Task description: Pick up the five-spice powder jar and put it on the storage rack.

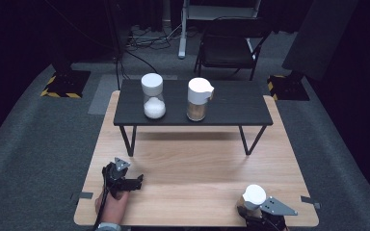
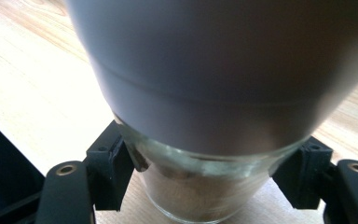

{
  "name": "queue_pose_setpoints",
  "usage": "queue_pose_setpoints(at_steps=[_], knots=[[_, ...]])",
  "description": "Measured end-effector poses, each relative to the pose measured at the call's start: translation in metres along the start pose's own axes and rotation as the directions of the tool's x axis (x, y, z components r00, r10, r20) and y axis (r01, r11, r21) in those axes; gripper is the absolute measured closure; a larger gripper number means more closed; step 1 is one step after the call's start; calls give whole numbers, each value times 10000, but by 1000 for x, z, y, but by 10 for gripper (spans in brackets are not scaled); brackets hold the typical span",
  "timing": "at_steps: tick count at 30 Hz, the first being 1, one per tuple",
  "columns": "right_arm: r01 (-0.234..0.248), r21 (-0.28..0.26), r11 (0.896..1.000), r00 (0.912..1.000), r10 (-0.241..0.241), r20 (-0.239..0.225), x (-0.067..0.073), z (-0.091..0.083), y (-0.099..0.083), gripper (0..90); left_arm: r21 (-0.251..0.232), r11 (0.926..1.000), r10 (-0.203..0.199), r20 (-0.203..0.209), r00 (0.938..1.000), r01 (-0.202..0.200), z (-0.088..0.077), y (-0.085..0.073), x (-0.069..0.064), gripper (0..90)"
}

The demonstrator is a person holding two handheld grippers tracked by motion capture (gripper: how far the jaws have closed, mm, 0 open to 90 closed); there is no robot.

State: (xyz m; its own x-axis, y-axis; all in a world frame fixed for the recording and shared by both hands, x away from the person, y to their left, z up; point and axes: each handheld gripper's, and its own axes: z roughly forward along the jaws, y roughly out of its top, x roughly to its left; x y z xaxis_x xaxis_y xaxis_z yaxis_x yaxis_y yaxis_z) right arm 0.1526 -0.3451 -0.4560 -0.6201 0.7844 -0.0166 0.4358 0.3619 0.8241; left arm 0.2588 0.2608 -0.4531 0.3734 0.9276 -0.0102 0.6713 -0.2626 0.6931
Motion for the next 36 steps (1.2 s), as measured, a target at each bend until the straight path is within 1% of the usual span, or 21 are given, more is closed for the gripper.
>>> queue_pose_setpoints(at_steps=[5, 13, 16, 18, 19, 22, 23, 28, 36], knots=[[-49, 9, 10000, 10000, 49, -78, -4, 0, 5, 304, -5, 10000, -19, 9, 10000, 19, 0, 0, 0, 3], [66, -97, 9999, 9999, -67, -150, -7, 0, 18, 304, -5, 10000, 3, -4, 10000, -3, 0, 0, 0, 3], [138, -90, 9999, 9997, -140, -196, -10, 1, 27, 304, -6, 10000, -6, -3, 10000, 6, 0, 0, 0, 3], [171, -95, 9998, 9996, -173, -203, -10, 1, 29, 304, -6, 10000, -14, 6, 10000, 14, 0, 0, 0, 3], [211, -83, 9997, 9996, -213, -207, -11, 2, 34, 304, -3, 10000, 1, -4, 10000, -1, 0, 0, 0, 3], [167, -92, 9998, 9996, -170, -241, -13, 3, 38, 304, -18, 10000, 3, -14, 10000, -3, 0, 0, 0, 2], [113, -94, 9999, 9996, -115, -258, -15, 3, 42, 304, -21, 10000, -26, -7, 10000, 26, 1, 0, -1, 2], [111, -92, 9999, 9994, -114, -313, -18, 4, 52, 304, -21, 10000, -26, -7, 10000, 26, 1, 0, -1, 2], [132, -289, 9995, 9994, -141, -322, -26, 1, 72, 304, -18, 10000, -23, -7, 10000, 23, 1, 0, -1, 1]])
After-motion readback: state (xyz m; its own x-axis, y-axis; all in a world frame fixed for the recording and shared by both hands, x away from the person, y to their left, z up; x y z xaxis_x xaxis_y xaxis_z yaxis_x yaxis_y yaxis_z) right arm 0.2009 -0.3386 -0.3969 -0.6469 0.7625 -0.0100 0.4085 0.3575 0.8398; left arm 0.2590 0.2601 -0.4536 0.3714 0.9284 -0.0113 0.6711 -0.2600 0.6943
